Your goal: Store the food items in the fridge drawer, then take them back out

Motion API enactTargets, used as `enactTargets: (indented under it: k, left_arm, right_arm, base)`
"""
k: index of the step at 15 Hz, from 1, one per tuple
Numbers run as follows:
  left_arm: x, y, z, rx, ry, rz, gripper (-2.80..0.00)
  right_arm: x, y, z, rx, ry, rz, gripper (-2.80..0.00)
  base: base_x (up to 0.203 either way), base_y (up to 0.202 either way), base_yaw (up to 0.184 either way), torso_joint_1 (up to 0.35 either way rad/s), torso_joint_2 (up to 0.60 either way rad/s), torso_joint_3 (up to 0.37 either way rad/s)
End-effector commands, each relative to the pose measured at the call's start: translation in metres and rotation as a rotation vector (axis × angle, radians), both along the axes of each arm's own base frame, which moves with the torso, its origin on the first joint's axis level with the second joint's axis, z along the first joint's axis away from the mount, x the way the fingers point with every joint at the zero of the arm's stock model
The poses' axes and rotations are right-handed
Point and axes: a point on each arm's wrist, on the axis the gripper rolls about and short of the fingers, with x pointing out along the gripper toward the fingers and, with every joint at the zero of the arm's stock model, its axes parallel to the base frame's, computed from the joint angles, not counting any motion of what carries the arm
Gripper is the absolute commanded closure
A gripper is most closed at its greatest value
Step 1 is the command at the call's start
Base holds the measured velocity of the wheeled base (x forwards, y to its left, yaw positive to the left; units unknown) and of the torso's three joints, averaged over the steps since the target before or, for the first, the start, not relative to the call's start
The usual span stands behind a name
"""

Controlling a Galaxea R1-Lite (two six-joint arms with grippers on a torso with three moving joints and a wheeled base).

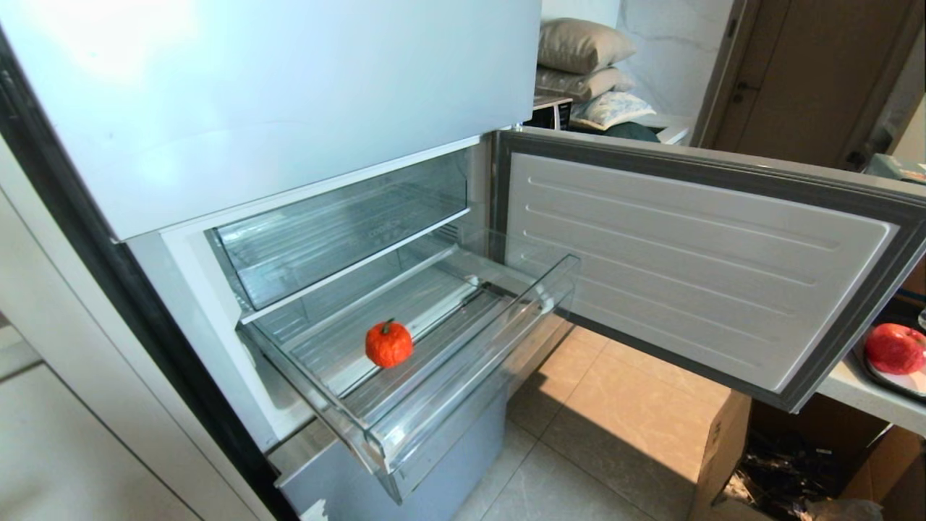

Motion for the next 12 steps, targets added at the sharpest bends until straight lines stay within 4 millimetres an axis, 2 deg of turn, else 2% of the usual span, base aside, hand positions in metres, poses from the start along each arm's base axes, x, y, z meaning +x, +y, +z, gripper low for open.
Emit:
enactTargets:
  k: [1,7,9,12]
  left_arm:
    - [0.000,0.000,0.000,-0.001,-0.001,0.000,0.00]
    - [0.000,0.000,0.000,-0.001,-0.002,0.000,0.00]
    - [0.000,0.000,0.000,-0.001,0.000,0.000,0.00]
    - [0.000,0.000,0.000,-0.001,0.000,0.000,0.00]
  right_arm:
    - [0.009,-0.011,-0.014,-0.003,-0.004,-0.010,-2.80]
    - [0.049,-0.052,-0.036,-0.034,-0.015,-0.056,-2.80]
    - [0.068,-0.069,-0.040,-0.062,-0.044,-0.049,-2.80]
    - [0.092,-0.078,-0.052,-0.080,-0.044,0.005,-2.80]
  base:
    - [0.000,0.000,0.000,0.000,0.00,0.000]
    - [0.000,0.000,0.000,0.000,0.00,0.000]
    - [0.000,0.000,0.000,0.000,0.00,0.000]
    - [0.000,0.000,0.000,0.000,0.00,0.000]
